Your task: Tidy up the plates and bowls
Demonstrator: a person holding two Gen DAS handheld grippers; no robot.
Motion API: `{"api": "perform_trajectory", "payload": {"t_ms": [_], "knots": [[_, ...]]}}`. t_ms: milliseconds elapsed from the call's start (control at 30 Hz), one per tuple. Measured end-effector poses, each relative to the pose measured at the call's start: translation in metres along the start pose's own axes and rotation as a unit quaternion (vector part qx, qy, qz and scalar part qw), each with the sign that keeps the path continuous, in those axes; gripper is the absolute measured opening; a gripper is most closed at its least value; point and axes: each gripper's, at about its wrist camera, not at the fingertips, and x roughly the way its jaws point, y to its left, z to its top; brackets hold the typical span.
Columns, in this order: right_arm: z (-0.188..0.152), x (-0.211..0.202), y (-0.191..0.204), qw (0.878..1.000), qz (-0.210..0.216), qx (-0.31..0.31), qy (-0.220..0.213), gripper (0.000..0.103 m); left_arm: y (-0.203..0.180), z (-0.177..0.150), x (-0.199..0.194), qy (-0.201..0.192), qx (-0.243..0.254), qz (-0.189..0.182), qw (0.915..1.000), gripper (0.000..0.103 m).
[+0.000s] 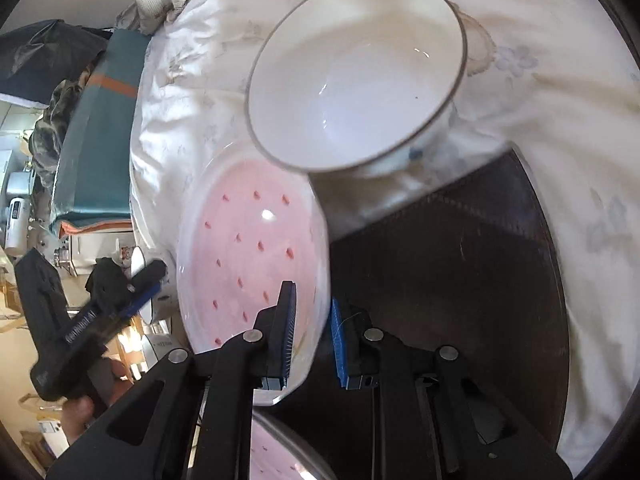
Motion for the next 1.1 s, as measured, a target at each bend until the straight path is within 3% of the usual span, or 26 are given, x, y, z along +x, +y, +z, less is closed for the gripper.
{"api": "perform_trajectory", "payload": {"t_ms": [167, 267, 367, 500, 567, 633, 800, 1100], "knots": [[0.006, 0.013, -0.003, 1.000, 0.012, -0.001, 0.001, 0.017, -0.002, 0.002, 0.014, 0.012, -0.011, -0.019, 0.9997, 0.069], [0.007, 0.014, 0.001, 1.000, 0.011, -0.020, -0.003, 0.017, 0.001, 0.003, 0.027, 0.031, -0.018, -0.024, 0.9991, 0.060], [0.006, 0.017, 0.006, 0.999, 0.015, -0.035, -0.012, 0.020, 0.002, 0.003, 0.036, 0.045, -0.025, -0.034, 0.9981, 0.060], [0.003, 0.017, 0.009, 0.999, 0.011, -0.047, -0.023, 0.020, -0.004, -0.002, 0.034, 0.033, -0.013, -0.019, 0.9992, 0.048], [0.001, 0.016, 0.011, 0.998, 0.003, -0.057, -0.030, 0.014, 0.002, -0.003, 0.032, 0.028, -0.028, -0.025, 0.9989, 0.039], [-0.002, 0.014, 0.013, 0.997, -0.006, -0.071, -0.037, 0.013, 0.010, -0.004, 0.028, 0.022, -0.038, -0.038, 0.9983, 0.033], [-0.010, 0.005, 0.026, 0.991, -0.017, -0.123, -0.044, 0.014, 0.016, -0.013, 0.004, -0.005, -0.045, -0.066, 0.9968, 0.033], [-0.027, -0.030, 0.039, 0.988, 0.015, -0.142, -0.058, 0.014, 0.013, -0.026, -0.058, -0.039, -0.028, -0.093, 0.9945, 0.031]]}}
